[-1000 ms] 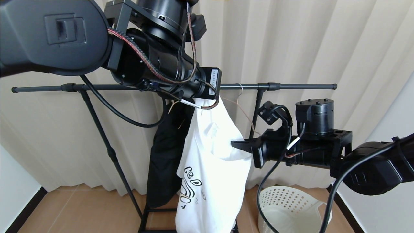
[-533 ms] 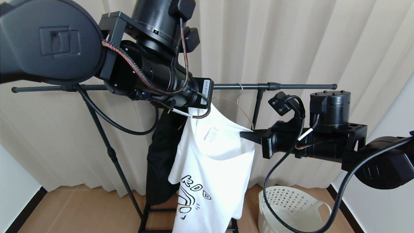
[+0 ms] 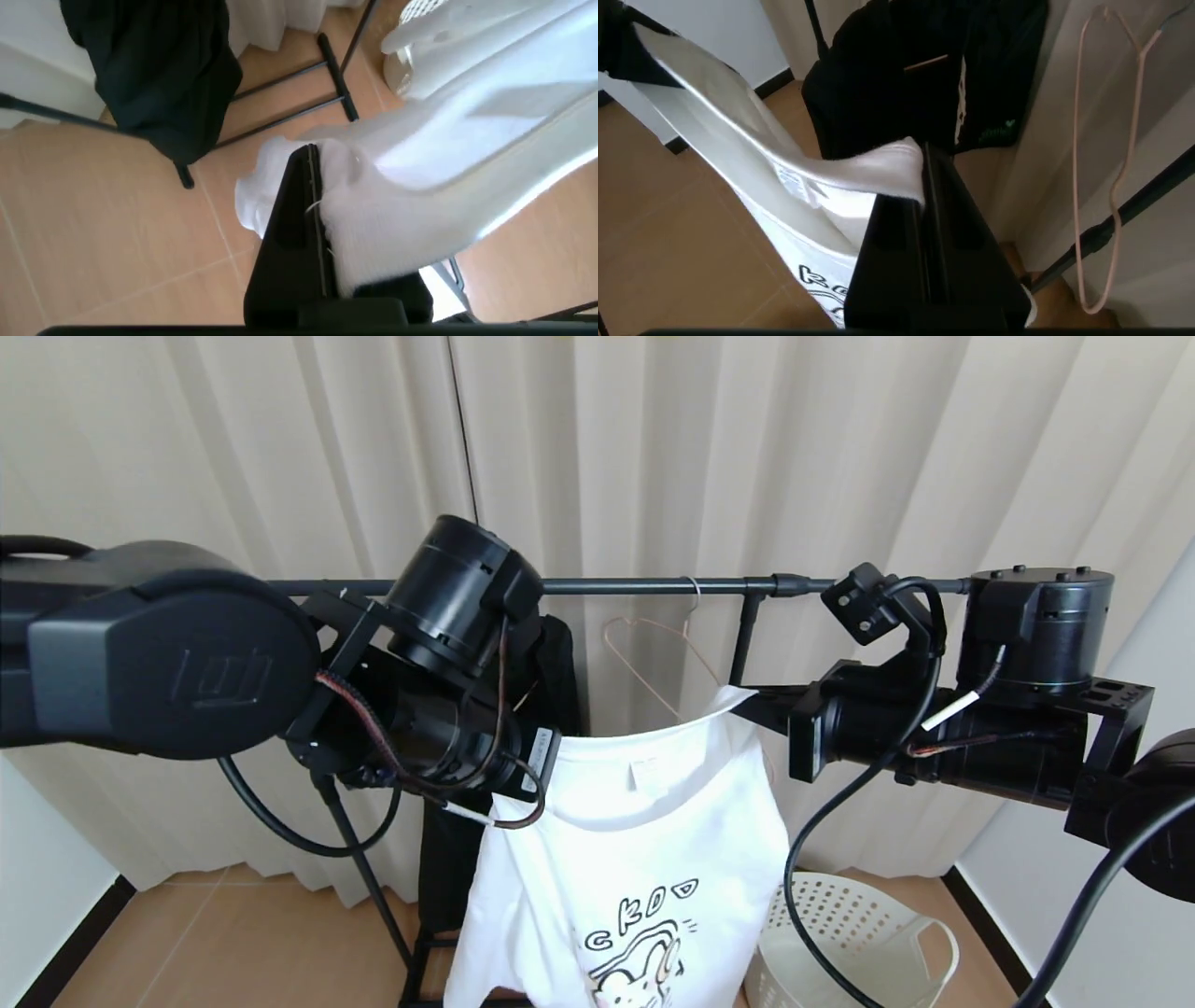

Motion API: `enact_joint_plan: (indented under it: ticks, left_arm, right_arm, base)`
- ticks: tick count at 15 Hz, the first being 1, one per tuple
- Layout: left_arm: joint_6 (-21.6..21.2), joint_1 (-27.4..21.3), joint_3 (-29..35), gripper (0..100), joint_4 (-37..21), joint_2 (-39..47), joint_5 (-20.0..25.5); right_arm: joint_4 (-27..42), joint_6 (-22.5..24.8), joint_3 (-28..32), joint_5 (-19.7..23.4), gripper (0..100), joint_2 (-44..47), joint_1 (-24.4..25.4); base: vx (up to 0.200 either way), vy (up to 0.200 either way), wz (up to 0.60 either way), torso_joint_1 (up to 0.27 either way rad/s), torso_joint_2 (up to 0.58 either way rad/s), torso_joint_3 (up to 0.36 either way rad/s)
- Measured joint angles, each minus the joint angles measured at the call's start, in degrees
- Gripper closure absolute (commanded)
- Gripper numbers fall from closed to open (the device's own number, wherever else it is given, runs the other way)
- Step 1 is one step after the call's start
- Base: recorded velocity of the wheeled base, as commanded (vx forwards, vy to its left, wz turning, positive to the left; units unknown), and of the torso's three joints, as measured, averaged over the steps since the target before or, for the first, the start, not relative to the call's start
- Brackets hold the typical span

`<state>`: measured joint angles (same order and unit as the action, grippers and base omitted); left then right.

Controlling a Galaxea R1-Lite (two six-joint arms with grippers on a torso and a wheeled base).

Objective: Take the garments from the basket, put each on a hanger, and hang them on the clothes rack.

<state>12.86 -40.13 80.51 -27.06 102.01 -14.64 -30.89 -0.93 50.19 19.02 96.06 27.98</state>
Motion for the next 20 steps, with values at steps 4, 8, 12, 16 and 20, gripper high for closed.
enact_joint_plan:
  ticks: [4,8,12,16,20]
  left_arm:
    - [-0.17,-0.22,-5.73,100,2.97,-1.02,0.09]
    - [-0.39,-0.55,-6.95,0,2.93,-1.71,0.09]
    - [-0.57,-0.88,-8.57,0,2.93,-3.75,3.34]
    - [-0.94,-0.57,-10.83,0,2.76,-6.1,5.42]
    - [-1.65,1.13,-11.02,0,4.0,-5.35,9.03]
  right_arm:
    - [0.0,0.06,-0.39,-0.13,100,-0.96,0.4]
    - [0.0,0.06,-0.41,-0.16,100,-1.08,0.46]
    - [0.0,0.82,-0.77,-0.6,100,-1.19,0.51]
    - [0.44,1.26,-3.0,-5.96,100,-3.91,3.39]
    - [4.78,8.36,-11.06,-16.79,100,-10.15,5.51]
  base:
    - [0.0,0.0,0.0,0.0,0.0,0.0]
    - [0.0,0.0,0.0,0.0,0.0,0.0]
    - [0.0,0.0,0.0,0.0,0.0,0.0]
    - [0.0,0.0,0.0,0.0,0.0,0.0]
    - [0.0,0.0,0.0,0.0,0.0,0.0]
